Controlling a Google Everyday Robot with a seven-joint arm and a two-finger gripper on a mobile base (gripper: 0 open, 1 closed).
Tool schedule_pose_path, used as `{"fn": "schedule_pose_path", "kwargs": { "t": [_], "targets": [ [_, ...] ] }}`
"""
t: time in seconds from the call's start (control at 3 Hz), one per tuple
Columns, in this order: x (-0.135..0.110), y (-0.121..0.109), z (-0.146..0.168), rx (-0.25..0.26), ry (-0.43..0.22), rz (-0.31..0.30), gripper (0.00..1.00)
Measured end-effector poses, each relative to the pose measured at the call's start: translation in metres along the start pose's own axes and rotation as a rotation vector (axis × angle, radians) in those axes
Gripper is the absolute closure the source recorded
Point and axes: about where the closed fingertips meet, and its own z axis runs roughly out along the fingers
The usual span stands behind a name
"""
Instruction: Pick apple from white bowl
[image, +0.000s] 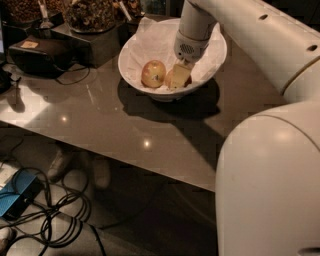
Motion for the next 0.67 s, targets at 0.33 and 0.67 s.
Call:
{"fn": "schedule_pose_path", "kwargs": {
  "t": [0.33, 0.67],
  "targets": [
    [-0.002, 0.005, -0.008, 0.01, -0.023, -0.024, 1.0],
    [-0.011, 0.017, -0.034, 0.008, -0.033, -0.064, 1.0]
  ]
}}
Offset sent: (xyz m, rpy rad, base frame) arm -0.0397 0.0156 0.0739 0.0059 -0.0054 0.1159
